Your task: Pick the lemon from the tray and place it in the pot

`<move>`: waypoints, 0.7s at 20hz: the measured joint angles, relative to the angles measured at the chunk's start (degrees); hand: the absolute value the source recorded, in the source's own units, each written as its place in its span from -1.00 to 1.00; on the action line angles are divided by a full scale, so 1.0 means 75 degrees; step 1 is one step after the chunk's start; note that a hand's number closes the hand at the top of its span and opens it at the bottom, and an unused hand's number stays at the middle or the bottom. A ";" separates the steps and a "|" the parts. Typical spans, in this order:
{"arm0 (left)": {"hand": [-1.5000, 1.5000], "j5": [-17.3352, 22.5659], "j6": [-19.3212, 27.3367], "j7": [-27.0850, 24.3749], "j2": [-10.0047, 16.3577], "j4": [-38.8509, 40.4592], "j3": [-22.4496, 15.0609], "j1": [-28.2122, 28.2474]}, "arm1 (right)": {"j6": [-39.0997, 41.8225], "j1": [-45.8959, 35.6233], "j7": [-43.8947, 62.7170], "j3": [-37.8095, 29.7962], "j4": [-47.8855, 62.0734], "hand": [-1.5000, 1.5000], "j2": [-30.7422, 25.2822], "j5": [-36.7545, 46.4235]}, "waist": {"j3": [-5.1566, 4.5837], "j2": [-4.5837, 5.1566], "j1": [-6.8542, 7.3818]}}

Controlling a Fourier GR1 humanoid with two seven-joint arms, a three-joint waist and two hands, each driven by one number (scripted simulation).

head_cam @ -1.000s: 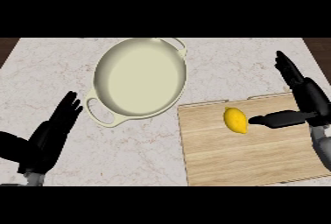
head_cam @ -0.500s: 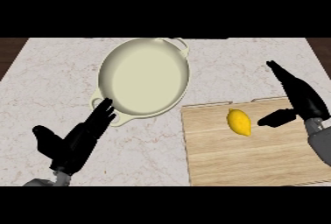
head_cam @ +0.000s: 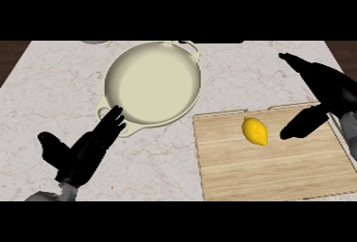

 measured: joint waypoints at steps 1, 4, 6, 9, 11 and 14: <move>0.00 -0.0010 -0.0040 -0.0028 -0.0020 0.0048 0.0014 0.0005 | 0.0261 -0.0179 0.0442 -0.0087 -0.0125 -1.00 0.0030 -0.0220 | 0.0002 0.0003 0.0014; 0.00 -0.0080 -0.0042 0.0080 -0.0052 -0.0034 0.0033 0.0004 | 0.0647 -0.0421 0.1594 -0.0235 -0.0612 -1.00 0.0189 -0.0659 | 0.0005 0.0005 0.0032; 0.00 -0.0188 0.0030 0.0164 -0.0186 -0.0014 0.0003 -0.0143 | 0.0661 -0.0590 0.1995 -0.0238 -0.0729 -1.00 0.0401 -0.0790 | 0.0008 0.0016 0.0050; 0.00 -0.0210 -0.0137 0.0120 -0.0175 -0.0001 0.0097 -0.0052 | 0.0605 -0.0622 0.2335 -0.0278 -0.0870 -1.00 0.0688 -0.0933 | 0.0007 0.0024 0.0071; 0.00 -0.0309 -0.0054 0.0187 -0.0335 0.0019 0.0065 -0.0111 | 0.0549 -0.0595 0.2446 -0.0291 -0.0871 -1.00 0.0891 -0.0912 | 0.0011 0.0031 0.0073; 0.00 -0.0355 -0.0149 0.0186 -0.0372 0.0039 0.0150 -0.0047 | 0.0424 -0.0408 0.2518 -0.0184 -0.0908 -1.00 0.1251 -0.0724 | 0.0014 0.0036 0.0084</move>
